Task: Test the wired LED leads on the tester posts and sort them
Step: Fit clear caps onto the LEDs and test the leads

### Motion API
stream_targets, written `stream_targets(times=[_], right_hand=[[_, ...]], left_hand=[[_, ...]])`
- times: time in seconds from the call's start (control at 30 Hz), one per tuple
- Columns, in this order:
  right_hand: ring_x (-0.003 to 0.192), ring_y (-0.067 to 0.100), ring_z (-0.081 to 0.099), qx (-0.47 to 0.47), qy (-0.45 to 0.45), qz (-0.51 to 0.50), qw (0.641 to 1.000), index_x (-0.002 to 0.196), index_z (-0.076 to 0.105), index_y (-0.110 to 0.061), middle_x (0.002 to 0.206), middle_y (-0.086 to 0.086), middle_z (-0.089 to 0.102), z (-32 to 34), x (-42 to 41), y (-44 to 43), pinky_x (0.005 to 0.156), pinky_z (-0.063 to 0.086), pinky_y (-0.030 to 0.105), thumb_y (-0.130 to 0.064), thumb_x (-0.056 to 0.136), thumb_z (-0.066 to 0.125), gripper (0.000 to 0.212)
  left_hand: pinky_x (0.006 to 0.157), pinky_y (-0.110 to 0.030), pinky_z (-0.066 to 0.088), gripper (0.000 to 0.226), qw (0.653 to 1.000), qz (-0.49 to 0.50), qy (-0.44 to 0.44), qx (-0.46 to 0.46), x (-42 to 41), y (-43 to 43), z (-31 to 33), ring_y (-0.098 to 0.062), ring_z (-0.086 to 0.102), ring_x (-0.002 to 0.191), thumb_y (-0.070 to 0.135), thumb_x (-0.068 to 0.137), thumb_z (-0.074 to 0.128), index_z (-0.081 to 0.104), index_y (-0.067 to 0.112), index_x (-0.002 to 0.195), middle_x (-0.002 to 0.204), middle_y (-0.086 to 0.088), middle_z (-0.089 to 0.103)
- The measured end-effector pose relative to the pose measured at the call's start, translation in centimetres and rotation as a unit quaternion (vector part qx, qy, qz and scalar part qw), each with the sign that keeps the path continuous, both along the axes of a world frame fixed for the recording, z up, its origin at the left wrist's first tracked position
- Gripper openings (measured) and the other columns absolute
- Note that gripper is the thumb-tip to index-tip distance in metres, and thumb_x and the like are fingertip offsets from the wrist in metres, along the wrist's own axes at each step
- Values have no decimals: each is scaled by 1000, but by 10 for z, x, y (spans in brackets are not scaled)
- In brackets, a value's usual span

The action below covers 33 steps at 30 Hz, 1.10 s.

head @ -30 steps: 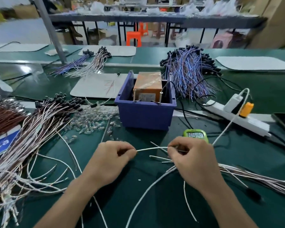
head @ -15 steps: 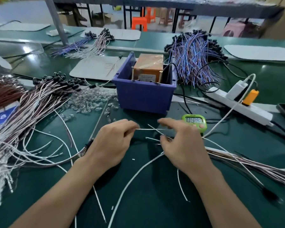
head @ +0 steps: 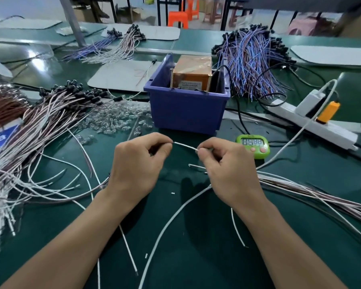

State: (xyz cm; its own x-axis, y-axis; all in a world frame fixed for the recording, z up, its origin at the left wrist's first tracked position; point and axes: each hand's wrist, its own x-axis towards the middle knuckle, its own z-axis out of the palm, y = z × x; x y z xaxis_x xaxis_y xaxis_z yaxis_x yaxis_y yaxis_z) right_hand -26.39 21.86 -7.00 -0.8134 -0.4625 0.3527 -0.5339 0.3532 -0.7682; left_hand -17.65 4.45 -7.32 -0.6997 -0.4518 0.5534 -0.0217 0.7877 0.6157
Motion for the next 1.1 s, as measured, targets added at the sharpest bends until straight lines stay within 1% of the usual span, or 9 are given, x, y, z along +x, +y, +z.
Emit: stream_targets(times=[0.13, 0.3, 0.4, 0.53, 0.7, 0.8, 0.93, 1.03, 1.1], right_hand=[[57, 10, 62, -4, -20, 15, 1000, 79, 71, -27, 63, -13, 66, 1, 1, 1, 53, 47, 22, -22, 94, 67, 16], [55, 16, 62, -29, -56, 51, 997, 81, 74, -26, 60, -6, 66, 6, 5, 2, 57, 52, 36, -20, 94, 68, 15], [51, 13, 55, -41, -55, 63, 996, 81, 73, -27, 57, -6, 62, 7, 7, 2, 50, 46, 29, -20, 94, 67, 16], [46, 4, 44, -50, -46, 61, 996, 79, 74, -24, 51, -15, 53, 12, 4, 7, 49, 32, 11, -17, 91, 68, 16], [48, 8, 41, -49, -51, -23, 997, 75, 72, -24, 53, 3, 55, 28, -15, 34, 48, 34, 23, -22, 84, 71, 10], [52, 7, 52, 38, -25, -58, 997, 76, 71, -29, 58, -5, 63, 35, -20, 52, 53, 40, 16, -24, 82, 74, 9], [71, -1, 59, 215, -26, -40, 975, 77, 75, -30, 66, -10, 67, 37, -21, 58, 62, 43, 8, -15, 80, 75, 15], [69, -5, 57, 264, -56, -49, 962, 80, 75, -31, 65, -9, 65, 39, -28, 66, 61, 43, 7, -11, 79, 75, 20], [67, -3, 59, 254, -72, -57, 963, 77, 76, -33, 66, -10, 68, 41, -29, 70, 58, 43, 7, -13, 79, 75, 20]], left_hand=[[66, -3, 39, 5, 1000, 4, 15, -13, 2, 6, 5, 8, 58, 67, 35, 82, 74, 74, 31, 79, 68, 27, 64], [63, -25, 45, 14, 996, 9, 38, -77, 6, 10, 6, -10, 56, 62, 27, 85, 74, 71, 23, 72, 66, 11, 62], [64, -22, 43, 15, 995, 10, 54, -85, 6, 9, 6, -11, 53, 63, 24, 87, 74, 70, 21, 73, 66, 10, 60], [68, -9, 41, 8, 996, -22, 82, -23, 6, 10, 8, -4, 59, 71, 22, 86, 77, 72, 27, 81, 75, 17, 66], [69, -9, 41, 9, 998, -35, 50, -22, 4, 15, 5, -4, 59, 72, 22, 84, 75, 70, 28, 79, 73, 18, 63], [72, -16, 45, 2, 997, -62, -2, -52, 3, 21, 2, -6, 58, 73, 27, 83, 74, 73, 28, 83, 75, 17, 63], [81, -23, 49, 19, 990, -111, -77, -43, 2, 27, 0, -3, 59, 80, 34, 82, 73, 78, 30, 100, 84, 18, 65], [83, -29, 52, 24, 987, -116, -107, -40, 1, 28, 0, -3, 60, 83, 38, 81, 73, 79, 32, 103, 87, 19, 65], [81, -30, 53, 24, 987, -111, -109, -37, 1, 28, 2, -4, 60, 81, 40, 81, 72, 79, 33, 102, 86, 18, 65]])
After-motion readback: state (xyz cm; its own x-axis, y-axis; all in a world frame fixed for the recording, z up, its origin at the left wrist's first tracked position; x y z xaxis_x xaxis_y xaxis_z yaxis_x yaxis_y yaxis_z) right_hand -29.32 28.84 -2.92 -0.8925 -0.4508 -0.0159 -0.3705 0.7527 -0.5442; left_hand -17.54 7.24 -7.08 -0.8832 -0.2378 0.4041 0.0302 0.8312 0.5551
